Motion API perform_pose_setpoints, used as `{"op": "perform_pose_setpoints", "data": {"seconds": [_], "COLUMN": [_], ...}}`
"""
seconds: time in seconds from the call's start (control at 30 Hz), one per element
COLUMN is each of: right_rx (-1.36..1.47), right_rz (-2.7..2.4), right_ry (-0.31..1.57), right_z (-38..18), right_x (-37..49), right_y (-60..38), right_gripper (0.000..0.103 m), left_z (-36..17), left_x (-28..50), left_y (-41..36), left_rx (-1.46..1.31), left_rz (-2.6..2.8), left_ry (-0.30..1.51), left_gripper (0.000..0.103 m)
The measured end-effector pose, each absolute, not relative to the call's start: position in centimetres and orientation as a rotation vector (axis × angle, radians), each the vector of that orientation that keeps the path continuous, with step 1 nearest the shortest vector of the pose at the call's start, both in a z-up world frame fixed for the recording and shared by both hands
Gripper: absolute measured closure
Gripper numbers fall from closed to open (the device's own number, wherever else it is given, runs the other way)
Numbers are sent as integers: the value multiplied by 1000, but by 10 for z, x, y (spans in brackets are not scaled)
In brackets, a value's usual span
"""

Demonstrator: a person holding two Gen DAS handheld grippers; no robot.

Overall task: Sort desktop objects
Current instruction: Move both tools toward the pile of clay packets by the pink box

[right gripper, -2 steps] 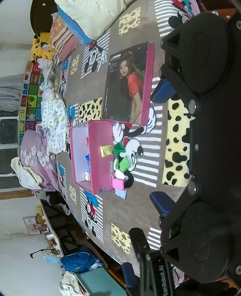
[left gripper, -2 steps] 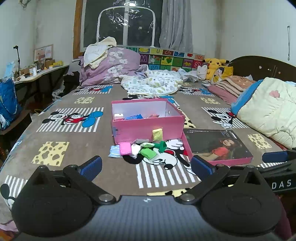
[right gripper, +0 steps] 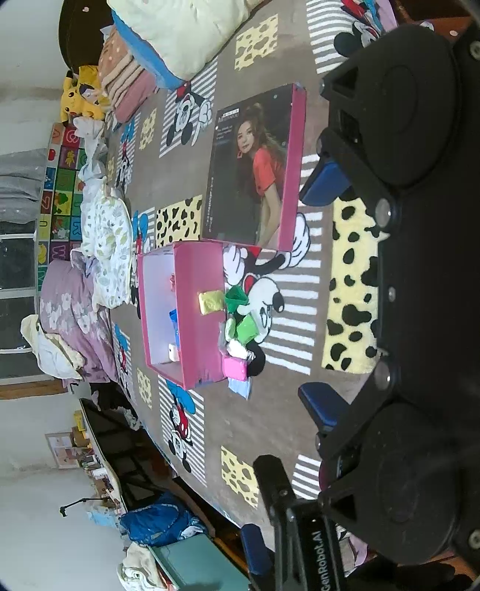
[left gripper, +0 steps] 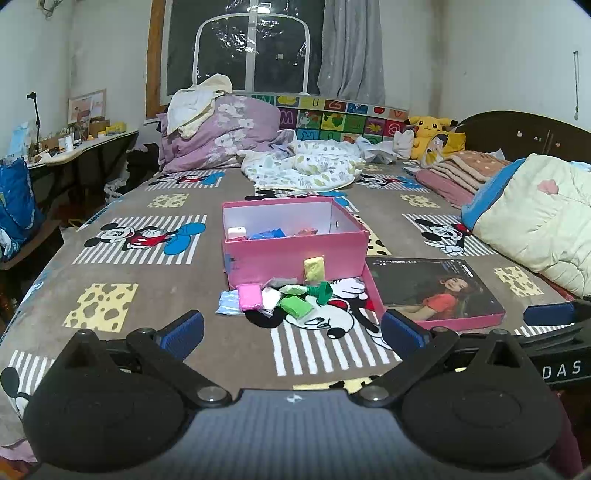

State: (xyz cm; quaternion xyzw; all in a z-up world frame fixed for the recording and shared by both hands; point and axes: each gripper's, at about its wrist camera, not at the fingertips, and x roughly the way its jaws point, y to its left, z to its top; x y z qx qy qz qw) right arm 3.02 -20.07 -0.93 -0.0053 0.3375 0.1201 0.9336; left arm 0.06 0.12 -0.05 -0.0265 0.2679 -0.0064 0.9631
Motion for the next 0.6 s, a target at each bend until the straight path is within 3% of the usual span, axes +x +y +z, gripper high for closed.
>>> {"op": "perform_pose_setpoints", "data": {"seconds": [0.6], "right_rx": [-27], "right_rz": [246], "right_ry": [684], "right_z": [-12], "right_x": [44], "right_y": [-198], "right_gripper": [1], "left_z": [0], "left_x": [11], "left_y": [-1], "left_rx": [-19], "left_rz": [11], "left_ry": [528], "left_gripper": [0]}}
